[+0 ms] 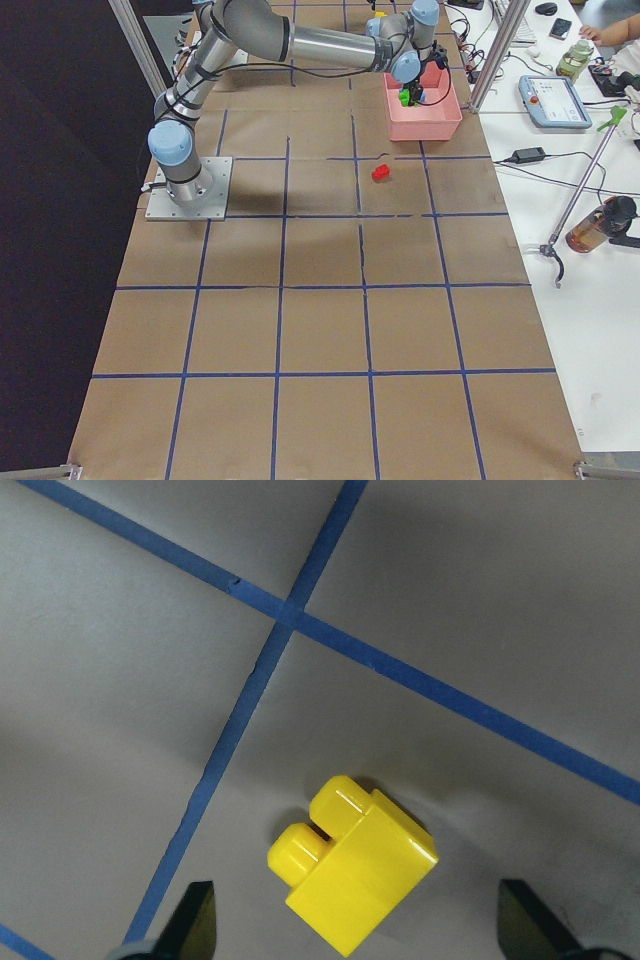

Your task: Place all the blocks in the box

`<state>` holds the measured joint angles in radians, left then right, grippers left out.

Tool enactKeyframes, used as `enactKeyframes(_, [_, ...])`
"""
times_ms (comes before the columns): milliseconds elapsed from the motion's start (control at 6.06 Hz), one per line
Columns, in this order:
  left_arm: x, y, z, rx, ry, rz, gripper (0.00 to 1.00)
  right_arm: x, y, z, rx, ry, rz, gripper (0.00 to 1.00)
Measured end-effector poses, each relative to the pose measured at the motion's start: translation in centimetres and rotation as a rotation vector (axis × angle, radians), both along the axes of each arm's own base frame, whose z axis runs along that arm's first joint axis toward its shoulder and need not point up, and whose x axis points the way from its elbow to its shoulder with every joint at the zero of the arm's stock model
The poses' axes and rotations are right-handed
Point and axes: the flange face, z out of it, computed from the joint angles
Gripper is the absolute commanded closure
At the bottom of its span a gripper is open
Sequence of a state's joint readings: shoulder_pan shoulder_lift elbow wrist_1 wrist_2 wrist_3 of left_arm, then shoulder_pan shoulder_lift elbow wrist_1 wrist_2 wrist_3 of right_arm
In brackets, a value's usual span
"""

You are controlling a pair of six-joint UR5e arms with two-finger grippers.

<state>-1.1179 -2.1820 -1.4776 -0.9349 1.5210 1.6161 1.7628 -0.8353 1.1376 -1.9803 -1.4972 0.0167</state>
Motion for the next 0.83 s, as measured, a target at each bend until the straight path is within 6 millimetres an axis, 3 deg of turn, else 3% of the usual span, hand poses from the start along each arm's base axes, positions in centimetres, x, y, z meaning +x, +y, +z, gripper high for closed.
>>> enactKeyframes(165, [0.5,0.4,-1.1,0.025,-0.005,-0.034,0.0,0.1,-0.5,-0.5,-0.016,-0.005,-0.001,0.0])
enactKeyframes(330, [1.1,0.5,-1.5,0.038,-0.013,-0.058,0.0,0.0,-0.8,0.8,-0.043,-0.011,-0.004,0.0])
enactKeyframes(661, [1.6,0.2,-2.5,0.048,-0.015,-0.081,0.0,-1.5,-1.0,6.6,-0.046,-0.009,-0.022,0.0])
enactKeyframes(826, [1.5,0.2,-3.2,0.058,-0.008,-0.075,0.0,-4.0,-0.9,9.1,-0.016,-0.001,-0.038,0.0])
